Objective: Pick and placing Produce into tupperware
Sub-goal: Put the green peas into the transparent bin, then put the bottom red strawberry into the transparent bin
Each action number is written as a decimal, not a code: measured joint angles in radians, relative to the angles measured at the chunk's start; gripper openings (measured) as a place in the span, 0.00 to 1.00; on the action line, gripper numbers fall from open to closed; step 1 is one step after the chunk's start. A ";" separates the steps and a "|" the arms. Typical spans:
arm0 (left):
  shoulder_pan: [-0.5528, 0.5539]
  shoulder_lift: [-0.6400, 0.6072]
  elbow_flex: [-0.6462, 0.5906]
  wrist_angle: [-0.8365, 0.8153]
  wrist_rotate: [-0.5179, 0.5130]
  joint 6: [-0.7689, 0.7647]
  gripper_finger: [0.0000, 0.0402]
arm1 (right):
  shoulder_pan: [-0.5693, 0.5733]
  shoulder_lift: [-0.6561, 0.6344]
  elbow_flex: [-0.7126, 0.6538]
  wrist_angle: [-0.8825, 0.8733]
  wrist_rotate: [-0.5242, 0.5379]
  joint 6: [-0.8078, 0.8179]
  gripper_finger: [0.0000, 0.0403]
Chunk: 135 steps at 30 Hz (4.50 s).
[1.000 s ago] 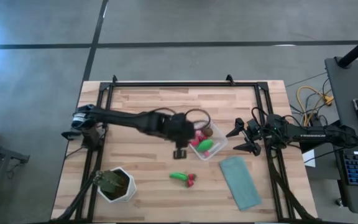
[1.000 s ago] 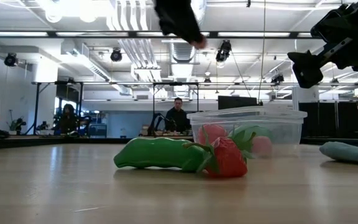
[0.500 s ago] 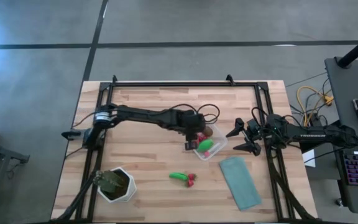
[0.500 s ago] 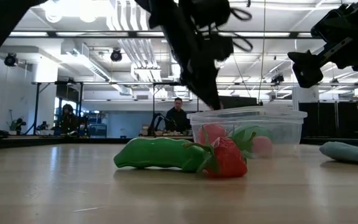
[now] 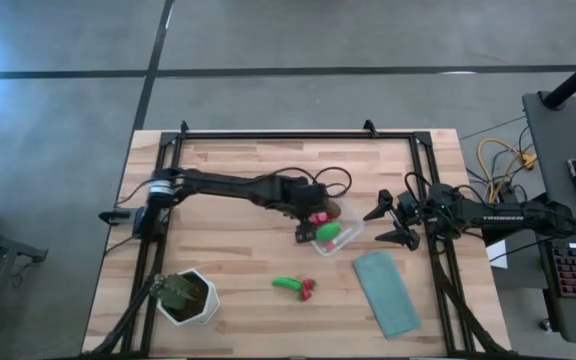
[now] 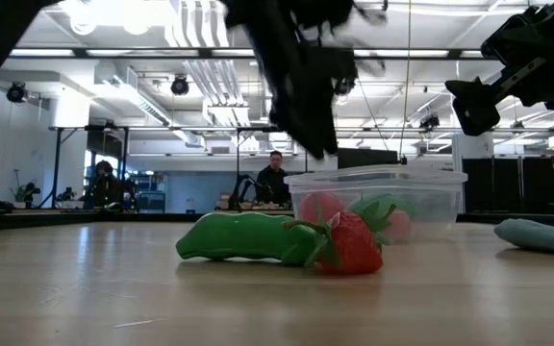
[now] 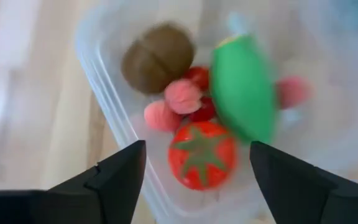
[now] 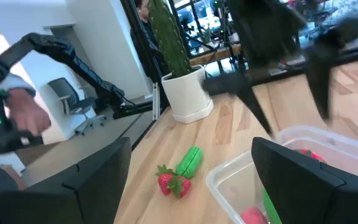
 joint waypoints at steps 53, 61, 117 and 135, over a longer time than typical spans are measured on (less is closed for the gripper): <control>-0.413 0.042 -0.205 0.029 -0.005 -0.208 0.40 | 0.000 0.000 0.000 -0.002 0.000 0.000 0.81; -0.384 0.025 -0.188 -0.009 -0.007 -0.185 0.22 | 0.000 0.000 0.000 -0.002 0.000 0.000 0.81; -0.294 -0.152 -0.088 -0.010 0.132 -0.038 0.44 | 0.000 0.013 0.000 0.003 0.000 0.000 0.81; -0.420 0.029 -0.084 0.158 0.094 -0.226 0.61 | 0.000 0.013 0.000 0.003 0.000 0.000 0.81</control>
